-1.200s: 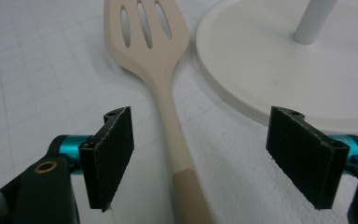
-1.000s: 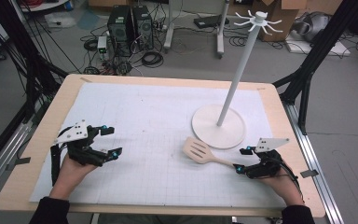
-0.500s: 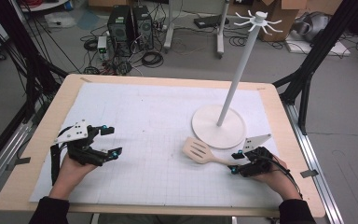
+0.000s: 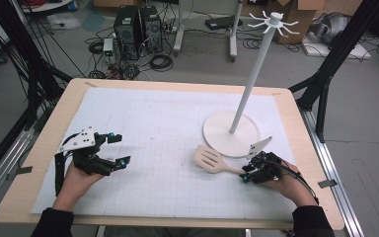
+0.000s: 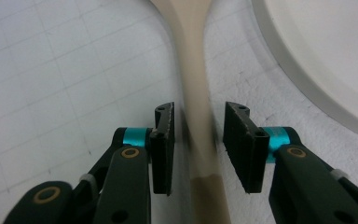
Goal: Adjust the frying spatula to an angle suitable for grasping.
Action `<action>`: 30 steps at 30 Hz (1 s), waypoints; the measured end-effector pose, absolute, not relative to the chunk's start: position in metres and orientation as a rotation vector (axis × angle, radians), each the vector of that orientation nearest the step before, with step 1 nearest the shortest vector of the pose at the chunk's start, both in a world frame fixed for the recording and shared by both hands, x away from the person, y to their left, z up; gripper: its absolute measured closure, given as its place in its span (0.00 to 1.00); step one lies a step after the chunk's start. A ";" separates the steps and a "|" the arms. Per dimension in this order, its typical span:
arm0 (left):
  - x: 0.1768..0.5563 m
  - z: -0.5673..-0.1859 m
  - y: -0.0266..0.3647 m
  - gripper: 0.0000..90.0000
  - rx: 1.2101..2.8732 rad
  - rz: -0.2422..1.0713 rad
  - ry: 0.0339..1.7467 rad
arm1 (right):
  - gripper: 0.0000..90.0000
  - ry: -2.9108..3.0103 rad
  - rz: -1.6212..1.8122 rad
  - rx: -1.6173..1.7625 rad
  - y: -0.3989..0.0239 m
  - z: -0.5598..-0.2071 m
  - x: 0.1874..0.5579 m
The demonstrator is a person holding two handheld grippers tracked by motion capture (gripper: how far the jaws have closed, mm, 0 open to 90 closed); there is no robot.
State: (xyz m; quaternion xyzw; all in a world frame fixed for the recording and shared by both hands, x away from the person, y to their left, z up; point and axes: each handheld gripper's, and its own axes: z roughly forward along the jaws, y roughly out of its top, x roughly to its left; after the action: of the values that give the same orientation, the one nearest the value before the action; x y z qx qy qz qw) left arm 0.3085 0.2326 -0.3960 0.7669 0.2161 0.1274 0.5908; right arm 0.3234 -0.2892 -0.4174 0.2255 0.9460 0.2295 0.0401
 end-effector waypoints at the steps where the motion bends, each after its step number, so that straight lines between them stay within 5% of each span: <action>1: 0.308 -0.396 0.232 0.16 1.790 0.298 0.498 | 0.72 2.909 0.680 0.708 -0.287 -0.416 0.325; 16: 0.308 -0.395 0.230 0.18 1.798 0.292 0.489 | 0.86 2.960 0.553 0.695 -0.274 -0.412 0.329; 30: 0.307 -0.390 0.235 0.18 1.782 0.297 0.481 | 0.87 2.930 0.656 0.572 -0.262 -0.403 0.320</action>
State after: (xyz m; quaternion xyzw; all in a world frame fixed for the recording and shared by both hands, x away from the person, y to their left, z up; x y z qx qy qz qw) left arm 0.3067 0.2347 -0.3905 0.7668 0.2072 0.1276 0.5940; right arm 0.3205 -0.2625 -0.4030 0.1871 0.9577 0.2145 0.0422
